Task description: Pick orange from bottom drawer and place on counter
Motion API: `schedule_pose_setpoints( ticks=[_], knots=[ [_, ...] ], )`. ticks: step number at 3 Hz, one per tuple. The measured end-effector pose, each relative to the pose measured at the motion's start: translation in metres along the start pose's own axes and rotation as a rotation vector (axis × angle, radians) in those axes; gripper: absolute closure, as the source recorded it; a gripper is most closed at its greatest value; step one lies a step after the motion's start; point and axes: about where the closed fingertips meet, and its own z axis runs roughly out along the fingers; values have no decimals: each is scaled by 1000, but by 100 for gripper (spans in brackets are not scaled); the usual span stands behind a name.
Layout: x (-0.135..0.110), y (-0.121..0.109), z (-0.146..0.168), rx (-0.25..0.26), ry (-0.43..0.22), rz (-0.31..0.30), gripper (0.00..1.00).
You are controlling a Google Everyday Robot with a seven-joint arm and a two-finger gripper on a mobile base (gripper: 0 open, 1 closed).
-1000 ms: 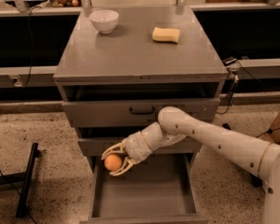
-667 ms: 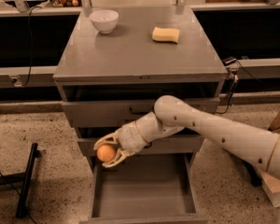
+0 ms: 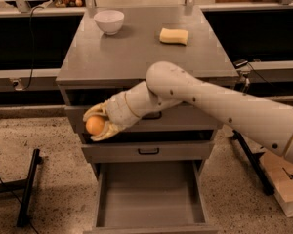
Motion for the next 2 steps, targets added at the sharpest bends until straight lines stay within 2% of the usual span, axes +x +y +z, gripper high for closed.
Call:
schedule_pose_setpoints(
  ticks=[1, 2],
  knots=[
    [2, -51, 0, -36, 44, 69, 100],
    [-5, -93, -3, -91, 158, 67, 100]
  ],
)
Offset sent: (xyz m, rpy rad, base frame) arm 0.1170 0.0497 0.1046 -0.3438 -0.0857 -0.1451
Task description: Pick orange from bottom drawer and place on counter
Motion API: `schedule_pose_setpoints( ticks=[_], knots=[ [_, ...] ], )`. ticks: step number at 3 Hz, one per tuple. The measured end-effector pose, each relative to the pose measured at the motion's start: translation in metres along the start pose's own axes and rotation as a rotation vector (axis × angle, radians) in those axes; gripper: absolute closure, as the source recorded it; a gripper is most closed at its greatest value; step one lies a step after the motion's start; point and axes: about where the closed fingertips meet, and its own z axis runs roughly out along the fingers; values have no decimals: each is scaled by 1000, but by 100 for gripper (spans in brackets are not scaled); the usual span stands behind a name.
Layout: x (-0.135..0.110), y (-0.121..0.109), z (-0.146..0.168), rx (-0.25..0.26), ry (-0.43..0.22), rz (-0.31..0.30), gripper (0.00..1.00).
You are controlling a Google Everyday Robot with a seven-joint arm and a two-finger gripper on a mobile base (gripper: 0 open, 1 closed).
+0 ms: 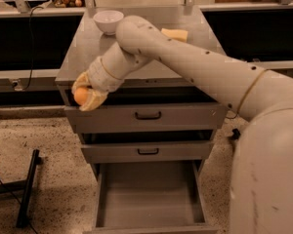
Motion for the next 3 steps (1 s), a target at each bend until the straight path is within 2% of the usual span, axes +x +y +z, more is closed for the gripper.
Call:
schedule_pose_setpoints(
  ticks=[1, 2, 3],
  knots=[
    [-2, -7, 8, -9, 18, -3, 100],
    [-4, -11, 0, 34, 2, -7, 100],
    [-15, -21, -21, 120, -6, -22, 100]
  ],
)
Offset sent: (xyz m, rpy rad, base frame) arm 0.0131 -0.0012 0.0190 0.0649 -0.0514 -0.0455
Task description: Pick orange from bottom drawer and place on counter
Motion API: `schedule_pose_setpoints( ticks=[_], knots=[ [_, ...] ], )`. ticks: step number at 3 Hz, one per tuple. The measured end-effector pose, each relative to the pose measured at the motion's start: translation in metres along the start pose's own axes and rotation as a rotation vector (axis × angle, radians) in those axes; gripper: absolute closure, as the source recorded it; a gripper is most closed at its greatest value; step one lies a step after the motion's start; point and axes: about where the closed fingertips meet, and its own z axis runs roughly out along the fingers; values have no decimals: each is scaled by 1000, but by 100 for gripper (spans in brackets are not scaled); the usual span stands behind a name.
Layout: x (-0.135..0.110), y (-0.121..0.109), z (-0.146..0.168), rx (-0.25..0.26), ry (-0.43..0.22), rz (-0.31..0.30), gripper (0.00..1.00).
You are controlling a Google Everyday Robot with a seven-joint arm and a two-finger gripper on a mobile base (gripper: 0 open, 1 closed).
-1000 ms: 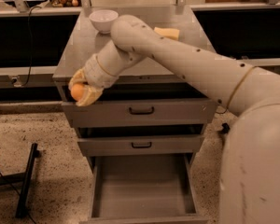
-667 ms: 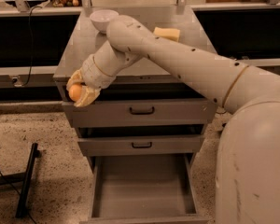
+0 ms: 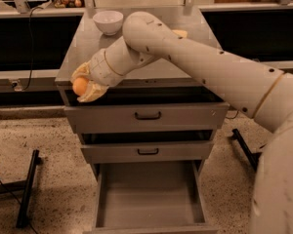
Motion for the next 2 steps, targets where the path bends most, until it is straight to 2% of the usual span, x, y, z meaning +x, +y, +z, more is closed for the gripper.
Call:
schedule_pose_setpoints(
  ticks=[1, 2],
  knots=[
    [-7, -14, -29, 120, -38, 50, 100],
    [14, -24, -57, 182, -74, 195, 100]
  ],
)
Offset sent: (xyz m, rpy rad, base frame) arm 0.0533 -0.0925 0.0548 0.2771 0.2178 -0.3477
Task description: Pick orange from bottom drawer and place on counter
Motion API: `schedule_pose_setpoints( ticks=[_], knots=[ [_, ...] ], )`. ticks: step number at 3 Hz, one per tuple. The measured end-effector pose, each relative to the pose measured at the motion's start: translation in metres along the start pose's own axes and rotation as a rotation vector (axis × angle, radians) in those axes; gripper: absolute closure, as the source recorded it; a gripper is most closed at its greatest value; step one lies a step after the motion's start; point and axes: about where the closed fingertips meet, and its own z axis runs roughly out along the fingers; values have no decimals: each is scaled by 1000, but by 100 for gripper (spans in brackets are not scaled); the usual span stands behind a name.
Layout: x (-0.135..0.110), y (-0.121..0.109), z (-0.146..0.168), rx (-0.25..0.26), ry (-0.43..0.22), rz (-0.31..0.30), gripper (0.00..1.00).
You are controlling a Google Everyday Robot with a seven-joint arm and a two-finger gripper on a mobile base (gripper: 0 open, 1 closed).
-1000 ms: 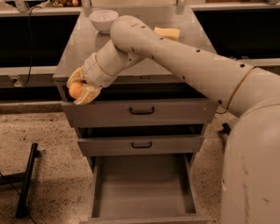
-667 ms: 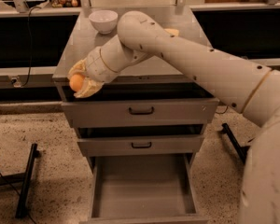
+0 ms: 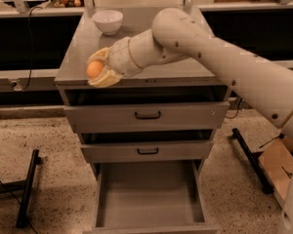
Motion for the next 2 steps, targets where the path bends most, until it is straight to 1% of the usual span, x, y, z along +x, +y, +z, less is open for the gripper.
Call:
schedule_pose_setpoints(
  ticks=[1, 2],
  knots=[
    [34, -14, -27, 84, 11, 186, 100],
    [65, -26, -53, 171, 36, 343, 100]
  ],
)
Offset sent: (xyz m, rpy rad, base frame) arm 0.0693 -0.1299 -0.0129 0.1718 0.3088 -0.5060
